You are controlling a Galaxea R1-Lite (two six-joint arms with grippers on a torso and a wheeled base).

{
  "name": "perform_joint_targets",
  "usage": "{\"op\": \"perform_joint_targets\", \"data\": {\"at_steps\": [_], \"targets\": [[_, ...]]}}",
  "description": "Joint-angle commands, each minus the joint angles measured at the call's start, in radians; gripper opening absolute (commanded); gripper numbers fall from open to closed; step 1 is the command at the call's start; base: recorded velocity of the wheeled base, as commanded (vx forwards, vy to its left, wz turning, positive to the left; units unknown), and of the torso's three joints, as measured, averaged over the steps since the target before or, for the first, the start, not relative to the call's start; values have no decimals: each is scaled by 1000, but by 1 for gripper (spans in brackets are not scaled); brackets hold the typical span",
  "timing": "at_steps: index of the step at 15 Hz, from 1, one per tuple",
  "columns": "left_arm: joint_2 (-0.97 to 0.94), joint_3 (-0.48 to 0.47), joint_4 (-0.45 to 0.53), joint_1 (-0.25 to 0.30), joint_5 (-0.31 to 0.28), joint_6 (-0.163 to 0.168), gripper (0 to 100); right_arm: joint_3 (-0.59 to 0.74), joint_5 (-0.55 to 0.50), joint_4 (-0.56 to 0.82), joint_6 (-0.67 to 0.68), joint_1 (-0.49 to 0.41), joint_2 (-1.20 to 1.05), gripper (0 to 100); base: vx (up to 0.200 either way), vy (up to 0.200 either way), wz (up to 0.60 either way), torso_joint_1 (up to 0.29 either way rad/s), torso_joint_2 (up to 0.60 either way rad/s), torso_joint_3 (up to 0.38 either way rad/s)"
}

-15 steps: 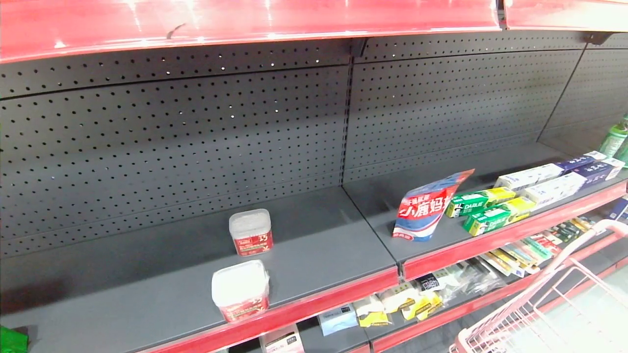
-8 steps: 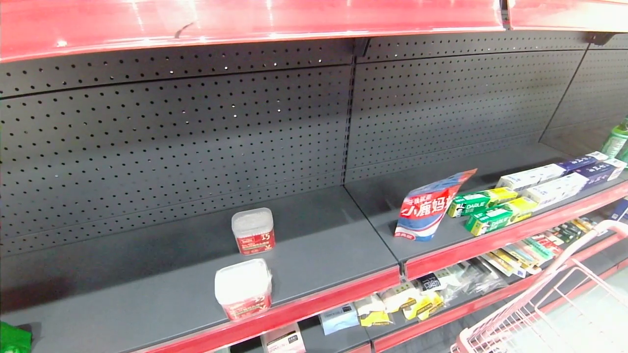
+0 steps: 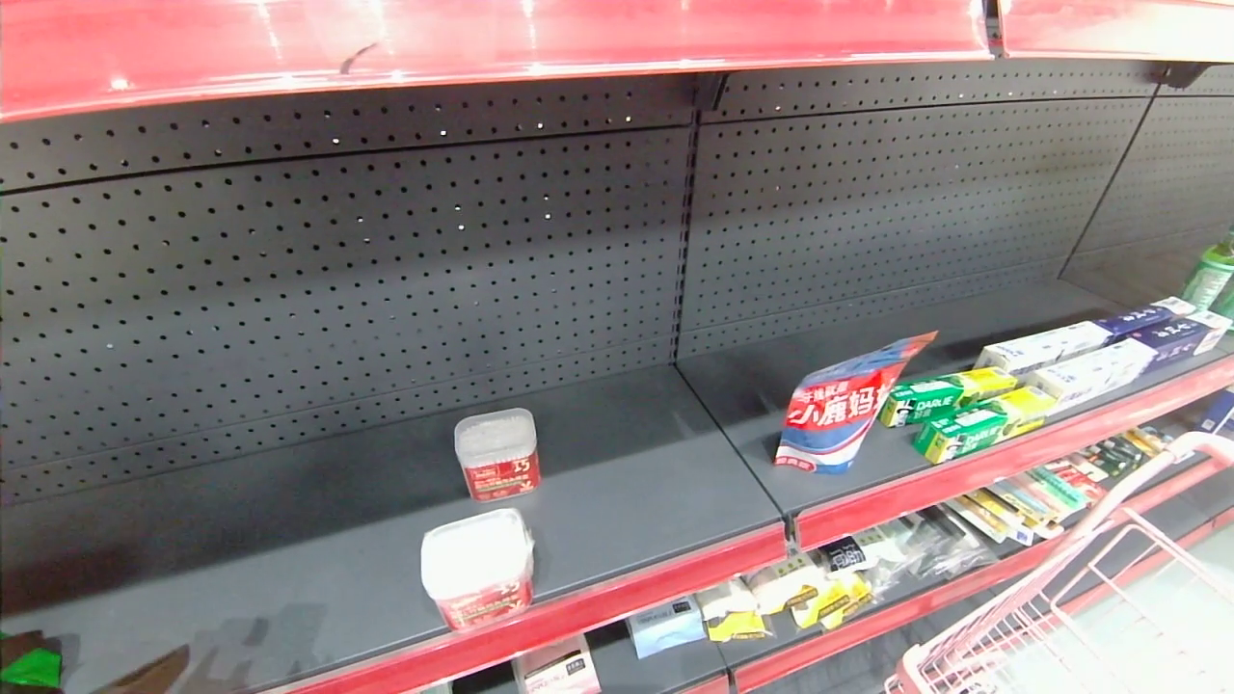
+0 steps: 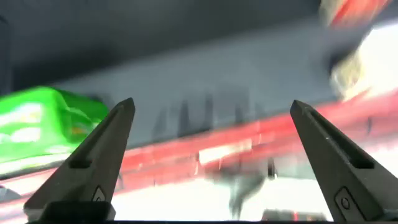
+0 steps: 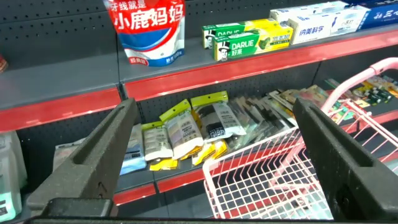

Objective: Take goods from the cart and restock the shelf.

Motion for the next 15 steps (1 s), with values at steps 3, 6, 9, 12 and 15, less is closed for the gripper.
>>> {"op": "perform_joint_targets", "data": {"at_steps": [3,6,9,12,15], "targets": [[187,0,-2,-54,-24,1,100,0,0,0,0,0,2,100,0,0,0,0,0,0],[253,-8,-4,-54,42,0,100,0,0,0,0,0,2,100,0,0,0,0,0,0],[319,-8,-10,-57,41,1,100,0,0,0,0,0,2,100,0,0,0,0,0,0],[382,-16,-42,-64,33,0,100,0,0,0,0,0,2,100,0,0,0,0,0,0],[451,-16,-134,-66,24,-5,100,0,0,0,0,0,2,100,0,0,0,0,0,0]]}}
